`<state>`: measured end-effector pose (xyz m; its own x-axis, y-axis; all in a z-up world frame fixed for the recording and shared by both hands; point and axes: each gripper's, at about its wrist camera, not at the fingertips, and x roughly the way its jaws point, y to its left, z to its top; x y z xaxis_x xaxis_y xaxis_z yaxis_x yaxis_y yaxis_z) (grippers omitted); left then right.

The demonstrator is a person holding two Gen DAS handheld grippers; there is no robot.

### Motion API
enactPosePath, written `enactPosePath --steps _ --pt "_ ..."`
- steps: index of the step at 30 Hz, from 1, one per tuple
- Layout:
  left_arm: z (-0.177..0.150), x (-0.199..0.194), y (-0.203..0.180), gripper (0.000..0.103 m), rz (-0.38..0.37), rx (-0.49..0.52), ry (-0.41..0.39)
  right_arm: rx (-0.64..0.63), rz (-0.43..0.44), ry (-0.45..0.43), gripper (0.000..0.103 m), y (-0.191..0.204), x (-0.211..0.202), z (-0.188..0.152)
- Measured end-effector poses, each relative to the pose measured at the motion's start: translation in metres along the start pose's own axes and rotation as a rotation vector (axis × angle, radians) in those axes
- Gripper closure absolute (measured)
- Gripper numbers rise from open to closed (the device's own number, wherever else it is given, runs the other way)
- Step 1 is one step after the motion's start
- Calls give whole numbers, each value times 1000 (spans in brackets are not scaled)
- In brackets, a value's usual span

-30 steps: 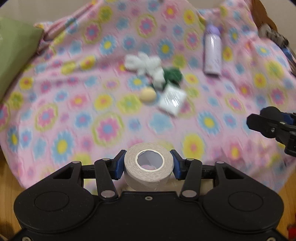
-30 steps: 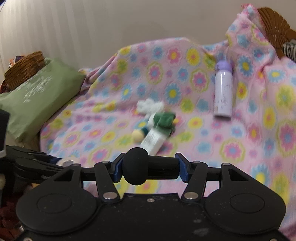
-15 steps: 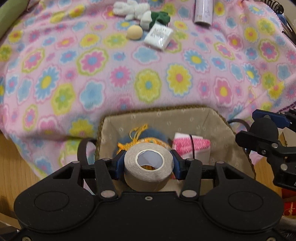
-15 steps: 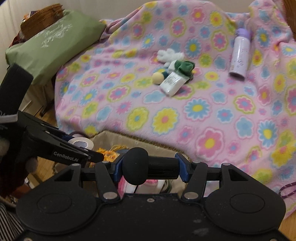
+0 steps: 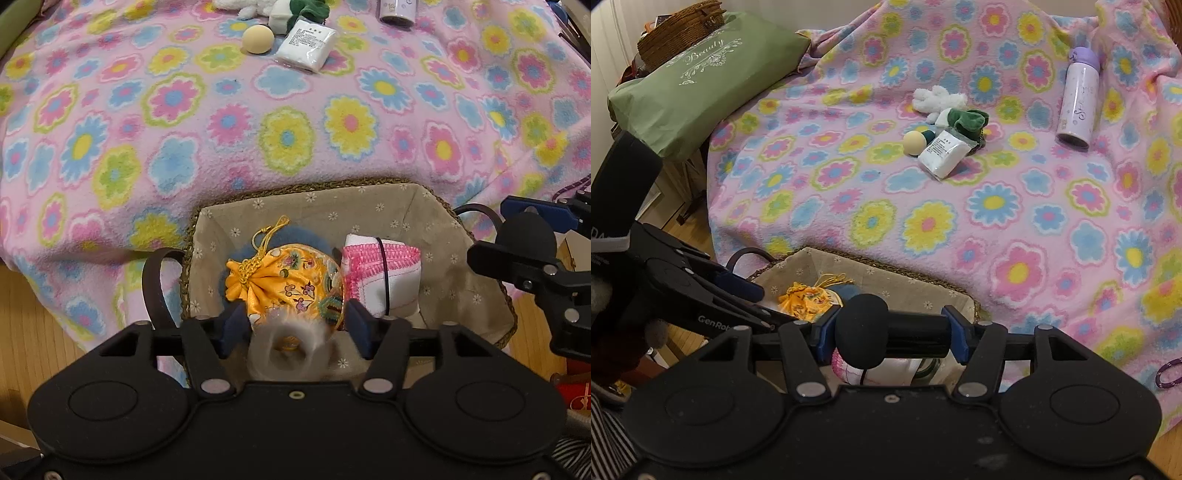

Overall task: Organize soft objects
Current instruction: 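Carry the tape roll over the basket with the left gripper while the right carries the brush, then lower the tape roll and brush into the basket and open both grippers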

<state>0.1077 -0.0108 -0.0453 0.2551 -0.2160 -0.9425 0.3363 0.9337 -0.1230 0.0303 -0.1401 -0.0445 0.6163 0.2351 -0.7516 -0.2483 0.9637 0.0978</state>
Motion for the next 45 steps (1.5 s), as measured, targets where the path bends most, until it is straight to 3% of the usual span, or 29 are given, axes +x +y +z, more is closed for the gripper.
enactPosePath --steps 5,45 --pt "0 -1 0 40 5 11 -4 2 6 -9 39 -1 -1 0" --pt "14 -2 8 39 52 -37 -63 62 -3 23 34 -6 17 8"
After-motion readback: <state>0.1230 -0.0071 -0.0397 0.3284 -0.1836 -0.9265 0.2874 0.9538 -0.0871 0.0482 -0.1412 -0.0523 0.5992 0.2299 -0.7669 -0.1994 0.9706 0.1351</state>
